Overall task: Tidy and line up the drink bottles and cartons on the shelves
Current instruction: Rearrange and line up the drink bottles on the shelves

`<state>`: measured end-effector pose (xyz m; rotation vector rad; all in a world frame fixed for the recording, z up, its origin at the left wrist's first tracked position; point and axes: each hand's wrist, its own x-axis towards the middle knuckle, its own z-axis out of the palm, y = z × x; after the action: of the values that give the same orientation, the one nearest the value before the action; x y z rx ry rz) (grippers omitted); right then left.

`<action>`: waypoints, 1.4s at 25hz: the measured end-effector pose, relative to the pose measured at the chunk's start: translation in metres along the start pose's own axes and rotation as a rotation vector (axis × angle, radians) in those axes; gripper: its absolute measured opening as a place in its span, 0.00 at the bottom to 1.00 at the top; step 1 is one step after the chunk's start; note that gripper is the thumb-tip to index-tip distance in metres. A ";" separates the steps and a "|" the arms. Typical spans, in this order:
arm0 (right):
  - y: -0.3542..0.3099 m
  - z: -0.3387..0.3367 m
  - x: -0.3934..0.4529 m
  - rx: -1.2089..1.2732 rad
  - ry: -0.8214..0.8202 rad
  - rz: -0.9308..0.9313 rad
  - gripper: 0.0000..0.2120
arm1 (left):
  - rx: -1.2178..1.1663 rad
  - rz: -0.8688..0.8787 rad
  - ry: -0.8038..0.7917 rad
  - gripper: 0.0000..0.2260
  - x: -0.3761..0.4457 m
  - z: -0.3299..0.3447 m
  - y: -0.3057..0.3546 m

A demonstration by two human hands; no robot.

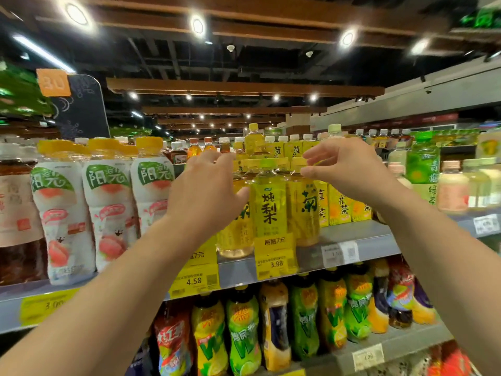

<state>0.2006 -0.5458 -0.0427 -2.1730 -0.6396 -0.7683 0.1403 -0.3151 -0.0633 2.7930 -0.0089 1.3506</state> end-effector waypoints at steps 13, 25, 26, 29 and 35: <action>0.063 0.011 0.042 0.012 -0.305 -0.153 0.36 | 0.154 -0.229 -0.002 0.35 0.009 0.028 0.027; 0.073 0.021 0.045 0.130 -0.333 -0.172 0.39 | -0.135 -0.266 0.070 0.34 -0.007 0.022 0.036; 0.072 0.021 0.044 0.142 -0.338 -0.164 0.39 | -0.154 -0.258 0.070 0.33 -0.009 0.021 0.036; 0.071 0.020 0.041 0.172 -0.343 -0.141 0.40 | -0.185 -0.228 0.077 0.32 -0.015 0.018 0.037; 0.066 0.018 0.037 0.190 -0.343 -0.088 0.40 | -0.289 -0.186 0.157 0.31 -0.027 0.015 0.034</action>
<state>0.2745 -0.5647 -0.0583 -2.1259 -0.9464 -0.3603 0.1342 -0.3504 -0.0928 2.3835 0.0547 1.3929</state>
